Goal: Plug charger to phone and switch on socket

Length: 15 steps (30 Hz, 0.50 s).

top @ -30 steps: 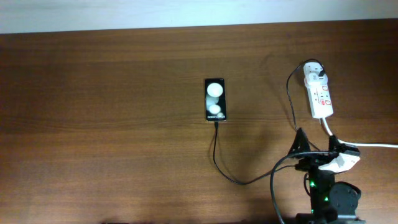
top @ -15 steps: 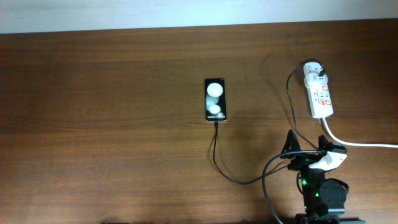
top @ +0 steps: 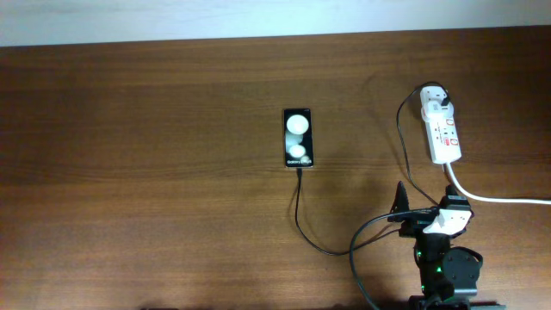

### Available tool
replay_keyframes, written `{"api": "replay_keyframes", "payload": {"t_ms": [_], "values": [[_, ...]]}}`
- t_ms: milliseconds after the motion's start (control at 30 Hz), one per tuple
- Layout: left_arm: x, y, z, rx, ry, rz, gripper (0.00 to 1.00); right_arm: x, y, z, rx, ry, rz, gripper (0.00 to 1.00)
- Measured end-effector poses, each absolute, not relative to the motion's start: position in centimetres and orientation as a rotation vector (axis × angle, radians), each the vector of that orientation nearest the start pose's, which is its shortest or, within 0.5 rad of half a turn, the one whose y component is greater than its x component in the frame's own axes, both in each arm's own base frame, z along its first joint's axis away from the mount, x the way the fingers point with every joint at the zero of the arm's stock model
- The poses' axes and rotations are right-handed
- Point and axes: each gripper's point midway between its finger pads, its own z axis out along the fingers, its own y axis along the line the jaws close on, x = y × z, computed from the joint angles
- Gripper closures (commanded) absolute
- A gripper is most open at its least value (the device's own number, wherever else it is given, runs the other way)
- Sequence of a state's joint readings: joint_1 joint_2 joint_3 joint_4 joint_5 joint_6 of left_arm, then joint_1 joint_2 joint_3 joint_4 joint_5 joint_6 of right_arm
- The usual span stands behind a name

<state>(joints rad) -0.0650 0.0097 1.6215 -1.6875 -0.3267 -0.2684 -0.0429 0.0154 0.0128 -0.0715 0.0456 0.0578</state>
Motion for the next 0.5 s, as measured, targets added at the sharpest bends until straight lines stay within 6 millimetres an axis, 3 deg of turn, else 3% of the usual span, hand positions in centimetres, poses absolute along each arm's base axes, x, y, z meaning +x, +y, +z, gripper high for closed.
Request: {"api": "replay_keyframes", "payload": {"t_ms": [500], "values": [[-7.41, 6.02, 34.05, -0.412, 1.59, 0.014, 0.01, 24.57, -1.83, 15.87, 0.113, 1.641, -0.03, 0.01]]}}
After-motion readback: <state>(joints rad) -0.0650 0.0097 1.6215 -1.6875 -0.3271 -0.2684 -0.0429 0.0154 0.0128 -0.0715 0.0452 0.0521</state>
